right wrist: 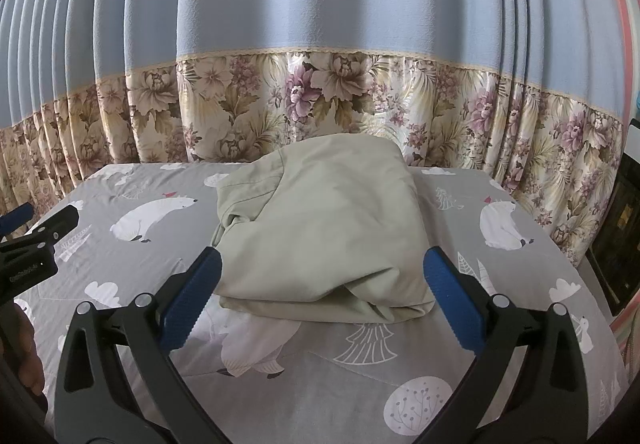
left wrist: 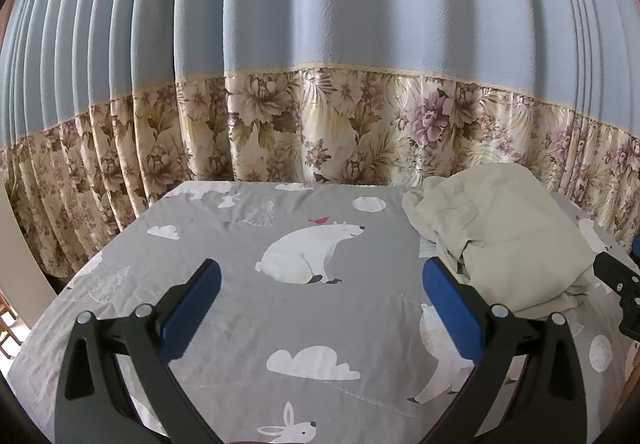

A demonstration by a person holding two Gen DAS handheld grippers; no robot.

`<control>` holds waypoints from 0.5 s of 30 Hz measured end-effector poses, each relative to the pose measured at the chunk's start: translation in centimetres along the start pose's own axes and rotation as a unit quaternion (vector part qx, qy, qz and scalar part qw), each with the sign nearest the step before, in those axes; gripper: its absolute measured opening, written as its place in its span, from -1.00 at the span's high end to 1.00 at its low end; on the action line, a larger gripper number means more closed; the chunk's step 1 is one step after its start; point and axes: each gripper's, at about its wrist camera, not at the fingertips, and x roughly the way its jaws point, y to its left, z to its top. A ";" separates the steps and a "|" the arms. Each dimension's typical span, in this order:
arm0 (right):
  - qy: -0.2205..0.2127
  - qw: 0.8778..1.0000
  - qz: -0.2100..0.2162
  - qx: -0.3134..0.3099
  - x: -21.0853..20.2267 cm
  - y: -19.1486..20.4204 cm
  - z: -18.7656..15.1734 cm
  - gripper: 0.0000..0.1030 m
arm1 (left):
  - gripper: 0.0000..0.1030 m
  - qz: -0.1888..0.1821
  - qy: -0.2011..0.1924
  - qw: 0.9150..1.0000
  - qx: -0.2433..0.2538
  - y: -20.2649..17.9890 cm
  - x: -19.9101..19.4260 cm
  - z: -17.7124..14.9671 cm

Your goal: Fold large clothes

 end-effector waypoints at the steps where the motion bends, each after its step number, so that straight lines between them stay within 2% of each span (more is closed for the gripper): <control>1: 0.000 1.000 0.000 0.000 0.0 0.1 0.0 -0.94 | -0.96 0.000 0.000 1.000 0.002 -0.1 0.0 0.0; 15: 0.001 1.000 0.000 -0.001 0.1 0.0 0.0 -0.94 | -0.96 0.005 0.000 1.000 0.003 0.0 0.0 0.0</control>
